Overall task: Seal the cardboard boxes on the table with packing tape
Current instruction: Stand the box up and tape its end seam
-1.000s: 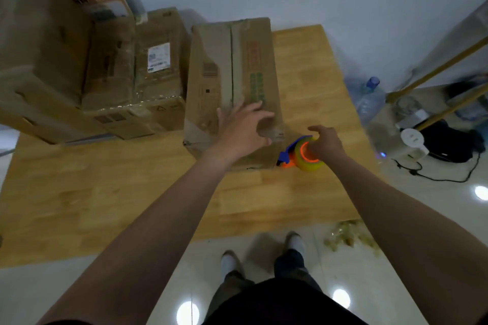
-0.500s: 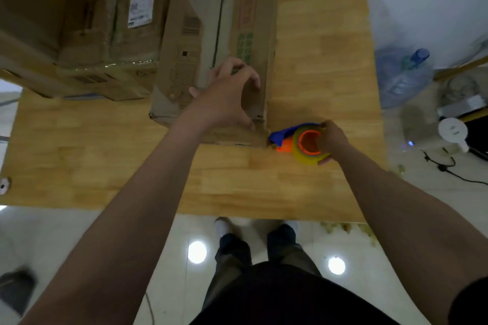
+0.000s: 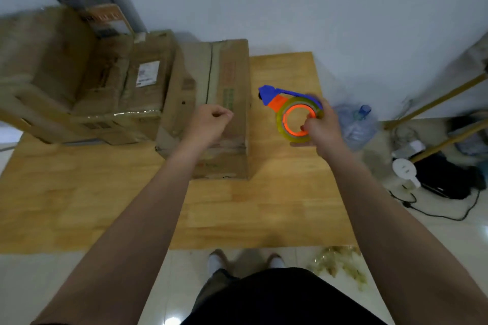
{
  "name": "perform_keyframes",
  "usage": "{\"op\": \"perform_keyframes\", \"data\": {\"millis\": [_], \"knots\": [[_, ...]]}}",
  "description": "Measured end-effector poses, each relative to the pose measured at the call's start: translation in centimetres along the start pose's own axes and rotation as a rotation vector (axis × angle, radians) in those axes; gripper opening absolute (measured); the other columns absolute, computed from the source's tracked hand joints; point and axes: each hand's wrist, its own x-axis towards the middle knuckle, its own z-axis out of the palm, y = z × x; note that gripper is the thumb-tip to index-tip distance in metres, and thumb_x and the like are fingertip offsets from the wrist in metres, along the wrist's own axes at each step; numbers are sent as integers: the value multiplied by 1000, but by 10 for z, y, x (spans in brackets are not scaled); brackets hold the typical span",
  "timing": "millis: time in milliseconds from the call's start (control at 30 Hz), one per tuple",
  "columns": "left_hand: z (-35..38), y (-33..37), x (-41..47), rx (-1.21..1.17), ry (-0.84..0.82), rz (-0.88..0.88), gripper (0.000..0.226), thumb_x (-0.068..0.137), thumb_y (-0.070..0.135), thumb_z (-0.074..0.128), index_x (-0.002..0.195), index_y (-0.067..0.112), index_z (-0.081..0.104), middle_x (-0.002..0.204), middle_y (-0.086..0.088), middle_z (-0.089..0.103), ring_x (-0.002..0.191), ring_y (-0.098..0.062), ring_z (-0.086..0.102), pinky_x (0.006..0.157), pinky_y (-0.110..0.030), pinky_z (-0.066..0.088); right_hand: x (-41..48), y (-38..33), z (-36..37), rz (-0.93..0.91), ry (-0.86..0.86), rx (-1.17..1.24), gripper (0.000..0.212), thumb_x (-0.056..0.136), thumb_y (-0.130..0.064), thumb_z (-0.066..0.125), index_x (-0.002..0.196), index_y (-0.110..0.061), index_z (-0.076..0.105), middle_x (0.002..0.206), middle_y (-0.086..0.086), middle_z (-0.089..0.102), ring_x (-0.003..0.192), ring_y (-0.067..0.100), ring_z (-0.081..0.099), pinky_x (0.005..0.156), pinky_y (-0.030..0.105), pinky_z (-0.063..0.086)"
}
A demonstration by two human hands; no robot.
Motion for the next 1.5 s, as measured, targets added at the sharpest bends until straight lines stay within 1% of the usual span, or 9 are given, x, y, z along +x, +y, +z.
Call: {"op": "perform_keyframes", "data": {"millis": [133,300,467,667,867,1067,1267,1400,1500], "knots": [[-26,14,-16,-617,-122,-317,20,102,28,58,89,19,69,81,4,71,69,-14,63,62,-27,46,-24,-39,22,-128,-71,52,77,78,17,45,118,-46,63,122,1,62,94,38,67,54,59,58],[-67,23,-25,-860,-307,-311,30,104,43,50,100,20,70,88,6,75,75,-16,65,64,-28,50,-45,-66,58,-226,-116,63,75,78,18,48,116,-45,66,113,-3,62,92,29,65,52,57,59],[-102,24,-20,-834,-322,-316,36,99,54,55,99,21,70,87,7,73,67,-14,63,69,-29,46,-55,-82,88,-323,-150,12,77,77,19,51,114,-47,66,114,-5,62,98,19,62,54,50,60],[-126,16,-15,-814,-329,-310,36,96,56,60,91,22,68,86,7,72,71,-15,62,68,-29,49,-59,-88,112,-424,-171,-45,75,81,18,56,120,-45,63,120,-4,62,103,18,62,51,28,56],[-139,4,-10,-756,-363,-300,23,97,47,62,95,24,66,81,11,71,74,-11,59,67,-27,44,-60,-88,121,-510,-169,-89,77,75,18,53,118,-45,62,116,-10,64,103,17,65,71,52,62],[-142,-8,-10,-833,-428,-321,9,93,26,63,97,17,64,80,4,69,68,-14,60,64,-27,47,-65,-86,129,-611,-171,-163,78,74,21,51,121,-40,61,120,-18,62,109,10,62,75,22,55],[-140,-26,-12,-869,-473,-338,16,92,31,67,84,18,70,77,5,61,67,-12,56,69,-28,48,-63,-77,130,-677,-149,-226,81,76,20,53,119,-48,58,119,-30,57,119,7,57,91,34,57],[-138,-31,-16,-849,-447,-351,32,97,32,64,67,21,68,72,7,59,66,-9,55,71,-27,46,-65,-69,128,-722,-141,-261,80,75,20,52,124,-42,58,128,-19,56,121,7,55,97,43,55],[-135,-33,-17,-772,-408,-343,23,96,32,66,77,21,69,79,8,66,74,-10,60,67,-28,50,-67,-62,124,-766,-127,-308,77,76,15,53,132,-37,56,134,-9,55,126,8,52,102,46,51]]}}
